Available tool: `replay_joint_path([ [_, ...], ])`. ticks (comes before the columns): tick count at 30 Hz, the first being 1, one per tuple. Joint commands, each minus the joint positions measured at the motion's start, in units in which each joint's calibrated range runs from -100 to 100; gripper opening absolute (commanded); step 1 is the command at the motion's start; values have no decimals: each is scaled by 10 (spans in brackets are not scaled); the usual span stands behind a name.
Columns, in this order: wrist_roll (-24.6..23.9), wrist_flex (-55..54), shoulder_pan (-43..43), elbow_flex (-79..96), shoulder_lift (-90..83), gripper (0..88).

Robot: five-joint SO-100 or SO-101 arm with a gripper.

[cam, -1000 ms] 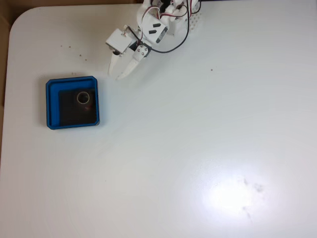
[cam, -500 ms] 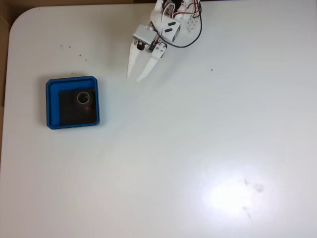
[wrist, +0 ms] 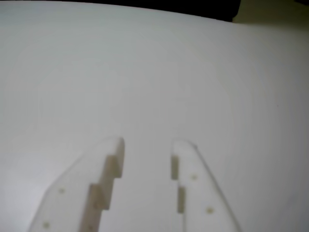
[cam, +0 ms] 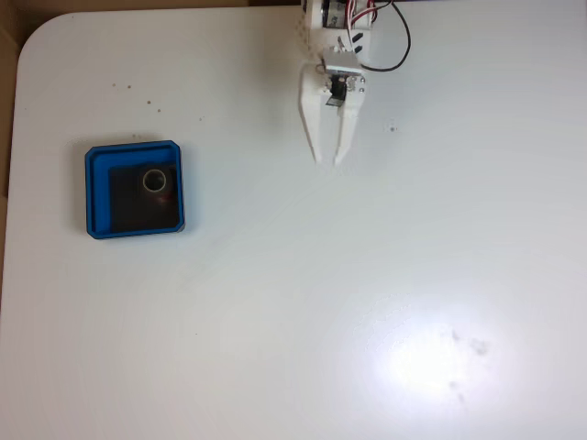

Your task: Pick the red roll and drop it in the blue box

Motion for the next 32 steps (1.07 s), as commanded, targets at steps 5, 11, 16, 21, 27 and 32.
replay_joint_path([
  [5,-3,-12,-52,9,-6,88],
  [11,-3,-12,-49,9,-6,31],
  [16,-2,-13,-49,9,-6,7],
  [21,-2,-13,-49,9,-6,7],
  [27,-1,-13,-49,9,-6,7],
  [32,-1,-13,-49,9,-6,7],
])
